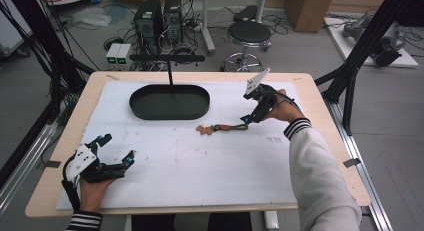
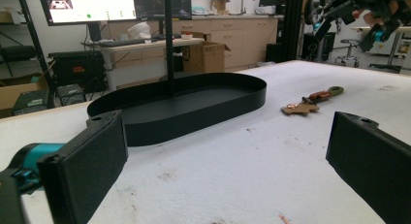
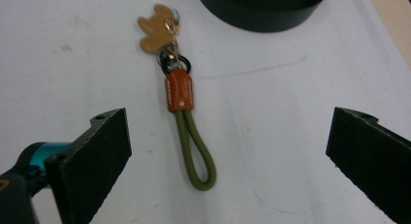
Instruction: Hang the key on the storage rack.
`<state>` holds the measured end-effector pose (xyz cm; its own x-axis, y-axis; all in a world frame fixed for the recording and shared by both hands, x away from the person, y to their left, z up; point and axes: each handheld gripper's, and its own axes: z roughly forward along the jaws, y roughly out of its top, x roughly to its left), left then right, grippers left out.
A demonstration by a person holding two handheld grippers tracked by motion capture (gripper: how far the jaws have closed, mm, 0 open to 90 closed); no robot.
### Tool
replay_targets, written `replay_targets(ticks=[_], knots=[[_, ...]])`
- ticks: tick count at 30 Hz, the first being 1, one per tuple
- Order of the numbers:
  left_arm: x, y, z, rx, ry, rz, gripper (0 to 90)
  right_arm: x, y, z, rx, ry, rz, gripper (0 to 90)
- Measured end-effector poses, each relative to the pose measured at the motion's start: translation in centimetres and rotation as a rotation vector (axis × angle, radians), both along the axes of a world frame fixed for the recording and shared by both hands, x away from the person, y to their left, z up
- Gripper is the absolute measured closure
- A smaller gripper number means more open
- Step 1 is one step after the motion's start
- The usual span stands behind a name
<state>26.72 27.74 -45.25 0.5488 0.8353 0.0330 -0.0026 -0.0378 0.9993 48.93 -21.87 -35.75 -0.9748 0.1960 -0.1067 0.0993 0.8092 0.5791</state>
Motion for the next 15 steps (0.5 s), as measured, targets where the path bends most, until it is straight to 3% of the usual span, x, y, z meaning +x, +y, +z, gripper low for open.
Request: replay_targets(ticks=[10, 15], knots=[[0.0, 0.0, 0.0, 0.005, -0.004, 0.002, 1.7, 0.5, 0.9, -1.6, -0.036, 0.057, 0.024, 3.5], [0.0, 0.0, 0.0, 0.002, -0.005, 0.002, 1.7, 0.6, 1.5, -2.5, -0.079, 0.072, 0.051, 4.4]])
